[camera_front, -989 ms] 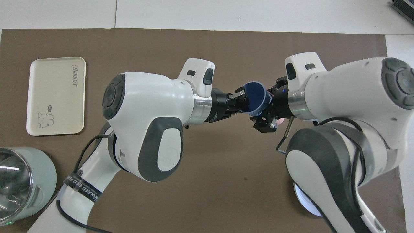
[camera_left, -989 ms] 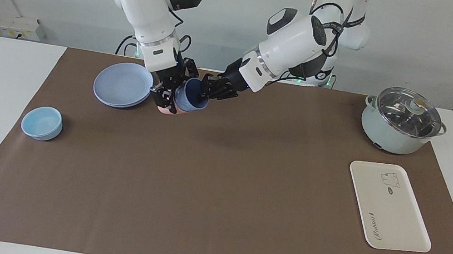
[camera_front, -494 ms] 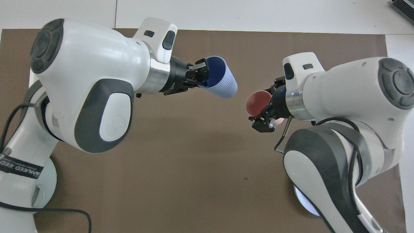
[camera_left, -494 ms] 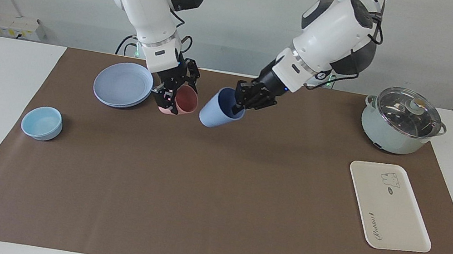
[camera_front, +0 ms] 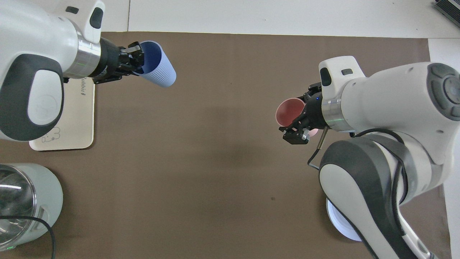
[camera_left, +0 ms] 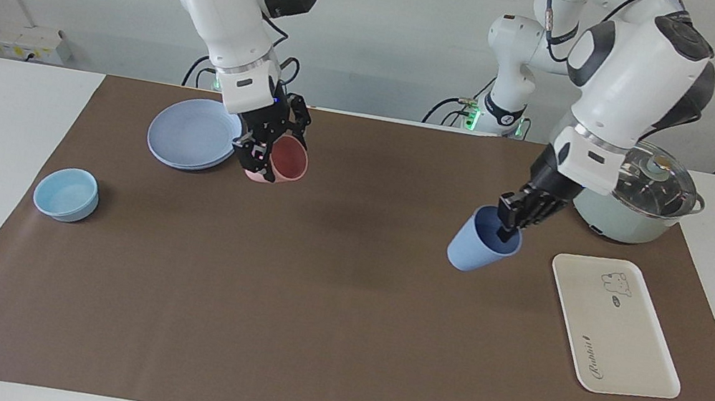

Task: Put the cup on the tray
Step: 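Carry the cup to the tray with the left gripper while the right retracts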

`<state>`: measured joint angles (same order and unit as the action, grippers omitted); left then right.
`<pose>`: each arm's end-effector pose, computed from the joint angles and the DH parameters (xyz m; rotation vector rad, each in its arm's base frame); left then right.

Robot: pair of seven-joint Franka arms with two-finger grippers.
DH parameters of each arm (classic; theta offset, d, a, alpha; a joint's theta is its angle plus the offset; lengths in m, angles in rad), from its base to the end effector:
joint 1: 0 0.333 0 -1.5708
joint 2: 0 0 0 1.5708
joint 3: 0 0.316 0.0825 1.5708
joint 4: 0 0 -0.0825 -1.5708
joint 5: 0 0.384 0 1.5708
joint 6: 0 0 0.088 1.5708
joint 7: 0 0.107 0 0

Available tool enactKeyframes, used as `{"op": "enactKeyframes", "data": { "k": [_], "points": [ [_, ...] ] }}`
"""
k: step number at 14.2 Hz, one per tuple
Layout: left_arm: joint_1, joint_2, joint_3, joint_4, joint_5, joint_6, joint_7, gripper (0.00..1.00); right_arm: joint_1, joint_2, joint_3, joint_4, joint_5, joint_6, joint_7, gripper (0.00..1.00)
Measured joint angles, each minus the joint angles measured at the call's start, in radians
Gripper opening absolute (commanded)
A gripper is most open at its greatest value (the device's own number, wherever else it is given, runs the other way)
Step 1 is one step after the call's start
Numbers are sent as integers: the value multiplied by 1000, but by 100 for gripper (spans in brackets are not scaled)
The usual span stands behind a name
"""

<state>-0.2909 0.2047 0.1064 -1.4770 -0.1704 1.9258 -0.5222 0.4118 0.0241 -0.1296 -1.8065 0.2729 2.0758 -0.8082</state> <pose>0.6324 -0.1370 0.5840 2.8590 0.5386 0.2629 0.5667 0.1793 0.5475 -2.5799 -1.3889 -0.4450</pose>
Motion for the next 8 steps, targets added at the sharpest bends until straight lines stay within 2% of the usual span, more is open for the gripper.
{"op": "enactKeyframes", "data": {
  "k": [2, 3, 5, 8],
  "points": [
    [114, -10, 3, -38, 5, 3, 167, 0, -53, 4, -2, -2, 38, 54, -34, 0],
    [174, -17, 5, -61, 5, 8, 260, 0, -90, 12, -3, -2, 95, 80, -90, 0],
    [277, -36, 7, -115, 5, 32, 415, 0, -170, 48, -6, -5, 249, 129, -257, 0],
    [388, -54, 8, -191, 5, 96, 553, 0, -261, 145, -9, -5, 533, 200, -534, 0]
  ]
}}
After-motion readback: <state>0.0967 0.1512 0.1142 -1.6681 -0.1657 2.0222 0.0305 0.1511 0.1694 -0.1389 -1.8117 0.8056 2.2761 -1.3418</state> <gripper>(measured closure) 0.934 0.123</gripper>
